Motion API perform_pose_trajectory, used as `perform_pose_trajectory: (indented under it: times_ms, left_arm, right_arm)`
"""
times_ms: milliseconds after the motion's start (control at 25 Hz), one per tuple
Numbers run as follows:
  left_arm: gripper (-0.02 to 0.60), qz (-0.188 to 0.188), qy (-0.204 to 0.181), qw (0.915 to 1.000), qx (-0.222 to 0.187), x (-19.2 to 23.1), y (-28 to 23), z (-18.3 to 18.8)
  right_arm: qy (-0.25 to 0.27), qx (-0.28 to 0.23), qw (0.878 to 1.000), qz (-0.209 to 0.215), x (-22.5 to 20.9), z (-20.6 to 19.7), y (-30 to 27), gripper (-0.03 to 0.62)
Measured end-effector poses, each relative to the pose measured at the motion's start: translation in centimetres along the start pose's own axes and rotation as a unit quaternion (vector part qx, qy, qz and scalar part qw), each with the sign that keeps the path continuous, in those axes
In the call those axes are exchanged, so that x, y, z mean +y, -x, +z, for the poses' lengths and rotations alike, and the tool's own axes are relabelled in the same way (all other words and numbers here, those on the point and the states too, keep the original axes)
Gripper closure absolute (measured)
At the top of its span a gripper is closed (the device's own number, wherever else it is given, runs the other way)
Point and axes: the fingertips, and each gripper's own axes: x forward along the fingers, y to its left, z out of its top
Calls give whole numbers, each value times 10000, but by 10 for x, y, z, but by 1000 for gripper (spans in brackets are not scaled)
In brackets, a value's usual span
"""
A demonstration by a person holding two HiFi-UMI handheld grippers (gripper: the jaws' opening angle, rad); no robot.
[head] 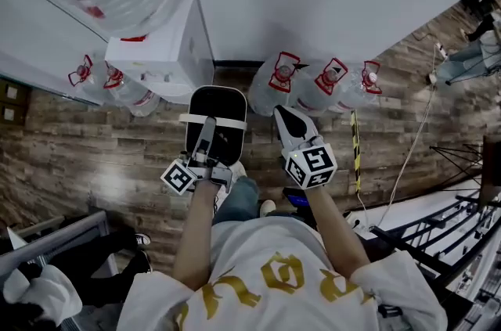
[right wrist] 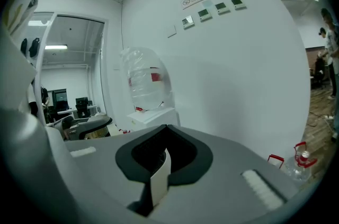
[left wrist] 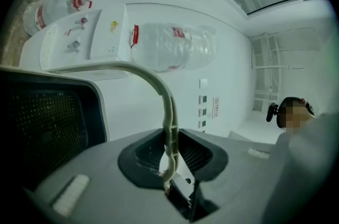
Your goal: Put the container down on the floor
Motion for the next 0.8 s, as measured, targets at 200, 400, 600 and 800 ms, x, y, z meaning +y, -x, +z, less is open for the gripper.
perform_pose_trajectory:
  times_ms: [200, 400, 600, 800]
  left_arm:
    - [506, -49, -4, 9997, 233, 26, -36, 22]
    - [506, -54, 3, 9993, 357, 52, -63, 36]
    - [506, 118, 69, 9994, 329, 83, -77, 46]
    - [506, 254, 80, 9992, 311, 114, -84, 49]
  right_arm:
    - [48, 73, 9999, -115, -14, 3, -38, 569]
    - [132, 99, 9997, -197, -32, 2, -68, 569]
    - [114, 168, 9995, -248, -50, -6, -87, 569]
    - [22, 282, 9994, -178, -64, -27, -101, 569]
